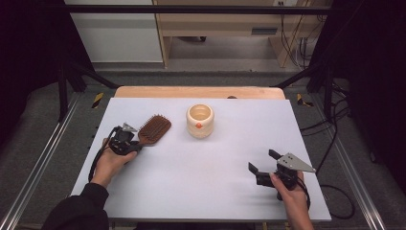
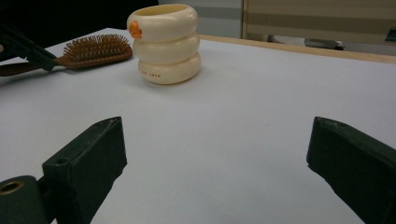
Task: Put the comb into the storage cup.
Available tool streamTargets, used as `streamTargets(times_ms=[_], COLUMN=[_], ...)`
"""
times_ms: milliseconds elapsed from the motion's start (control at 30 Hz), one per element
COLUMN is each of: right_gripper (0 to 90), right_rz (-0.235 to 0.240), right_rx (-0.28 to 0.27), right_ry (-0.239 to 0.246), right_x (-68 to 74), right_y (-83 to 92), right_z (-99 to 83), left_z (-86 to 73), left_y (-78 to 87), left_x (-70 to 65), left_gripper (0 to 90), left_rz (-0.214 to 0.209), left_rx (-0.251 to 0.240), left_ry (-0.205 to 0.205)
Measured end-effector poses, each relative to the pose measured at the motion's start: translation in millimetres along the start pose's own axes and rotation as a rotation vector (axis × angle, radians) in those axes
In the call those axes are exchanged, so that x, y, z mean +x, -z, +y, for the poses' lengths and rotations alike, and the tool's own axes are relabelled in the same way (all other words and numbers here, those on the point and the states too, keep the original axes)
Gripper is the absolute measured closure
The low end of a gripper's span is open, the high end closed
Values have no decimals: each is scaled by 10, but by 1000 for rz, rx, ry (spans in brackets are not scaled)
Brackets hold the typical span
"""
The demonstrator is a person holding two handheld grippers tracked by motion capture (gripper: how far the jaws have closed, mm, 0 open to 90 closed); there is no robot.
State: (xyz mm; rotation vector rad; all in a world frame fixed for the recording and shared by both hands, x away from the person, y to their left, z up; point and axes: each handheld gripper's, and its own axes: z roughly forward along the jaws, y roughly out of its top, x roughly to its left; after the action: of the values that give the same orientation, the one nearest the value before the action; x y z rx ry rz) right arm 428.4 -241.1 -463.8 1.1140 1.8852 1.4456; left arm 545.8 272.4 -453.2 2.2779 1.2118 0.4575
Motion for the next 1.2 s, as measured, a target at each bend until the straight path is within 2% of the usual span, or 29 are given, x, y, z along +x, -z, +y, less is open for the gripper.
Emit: streamTargets(times_ms=[267,400,700,1000,1200], right_gripper=[51,51,51,51,50], right_rz=[-1,0,1,3,5], right_rx=[0,0,1,4,6], right_ry=[0,1,1,1,0], right_x=[1,1,0,1,4], right_y=[0,-1,-3,-6,-7], right_z=[0,0,0,-2,-3], left_z=[40,37,58,58,51], left_y=[6,-38,-44,-60,-61], left_x=[-27,-16,2,3,0], left_gripper=[722,722,718,665,665], left_rz=[11,-4,-18,-27,-29], left_rx=[63,102,117,103,100], left_ry=[-21,-17,-3,12,15])
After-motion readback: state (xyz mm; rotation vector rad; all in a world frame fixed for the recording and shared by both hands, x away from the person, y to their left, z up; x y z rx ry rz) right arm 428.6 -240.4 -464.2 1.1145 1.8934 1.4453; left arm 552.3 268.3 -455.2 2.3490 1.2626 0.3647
